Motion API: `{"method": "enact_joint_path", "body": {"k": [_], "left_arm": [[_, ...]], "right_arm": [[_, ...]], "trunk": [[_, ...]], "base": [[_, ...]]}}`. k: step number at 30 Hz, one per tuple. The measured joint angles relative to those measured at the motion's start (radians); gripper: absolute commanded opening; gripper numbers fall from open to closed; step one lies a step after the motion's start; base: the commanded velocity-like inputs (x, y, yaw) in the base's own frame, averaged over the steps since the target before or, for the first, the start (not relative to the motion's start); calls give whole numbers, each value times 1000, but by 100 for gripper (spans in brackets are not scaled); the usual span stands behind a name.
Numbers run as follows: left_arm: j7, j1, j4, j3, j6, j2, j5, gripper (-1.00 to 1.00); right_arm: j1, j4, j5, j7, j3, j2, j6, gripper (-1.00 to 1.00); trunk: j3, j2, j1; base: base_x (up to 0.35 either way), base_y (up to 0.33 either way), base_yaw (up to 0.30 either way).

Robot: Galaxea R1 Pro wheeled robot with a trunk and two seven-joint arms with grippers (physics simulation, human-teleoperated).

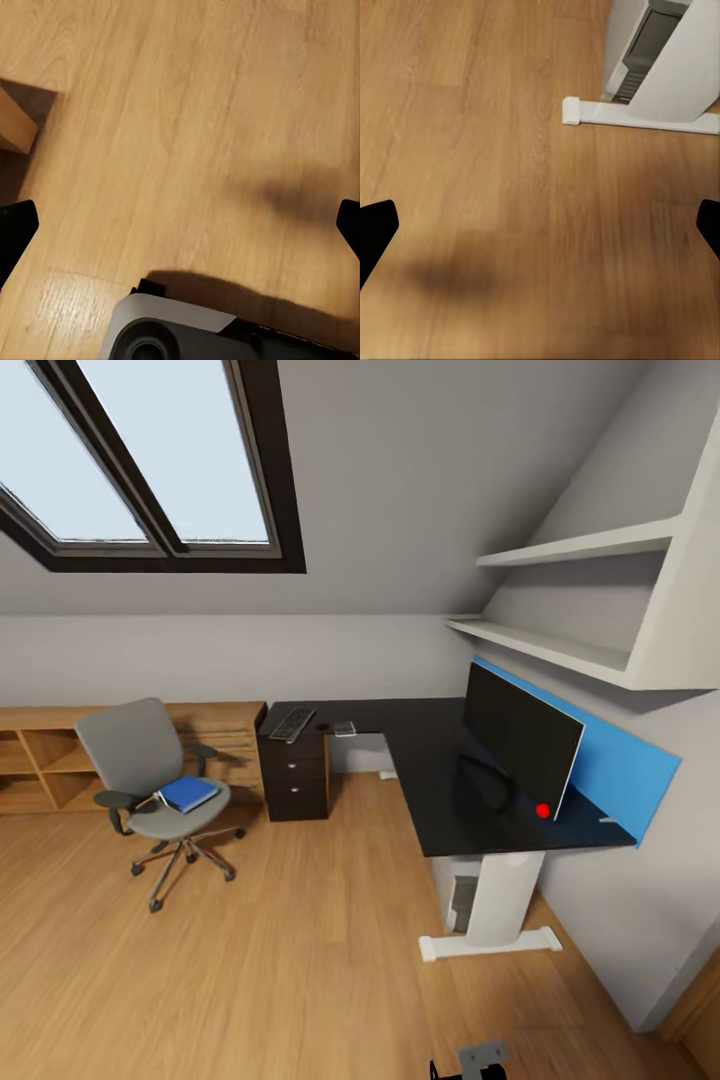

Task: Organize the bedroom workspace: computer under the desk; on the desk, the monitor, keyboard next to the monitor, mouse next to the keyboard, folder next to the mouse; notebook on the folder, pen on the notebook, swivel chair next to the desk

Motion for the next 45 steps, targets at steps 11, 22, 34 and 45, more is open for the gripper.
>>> {"method": "enact_joint_path", "body": {"k": [11, 22, 34, 45], "left_arm": [[2, 0, 1, -1, -1, 0, 0, 100], [2, 0, 1, -1, 0, 0, 0, 100], [2, 0, 0, -1, 0, -1, -1, 100], [2, 0, 0, -1, -1, -1, 0, 100]], "right_arm": [[0, -1, -1, 0, 0, 0, 0, 100], [0, -1, -1, 0, 0, 0, 0, 100], [0, -1, -1, 0, 0, 0, 0, 100], [0, 0, -1, 0, 0, 0, 0, 100]], "trunk": [[0, 0, 0], [0, 0, 0], [0, 0, 0], [0, 0, 0]], "base": [[276, 223, 0], [194, 287, 0], [321, 52, 0], [292, 127, 0]]}}
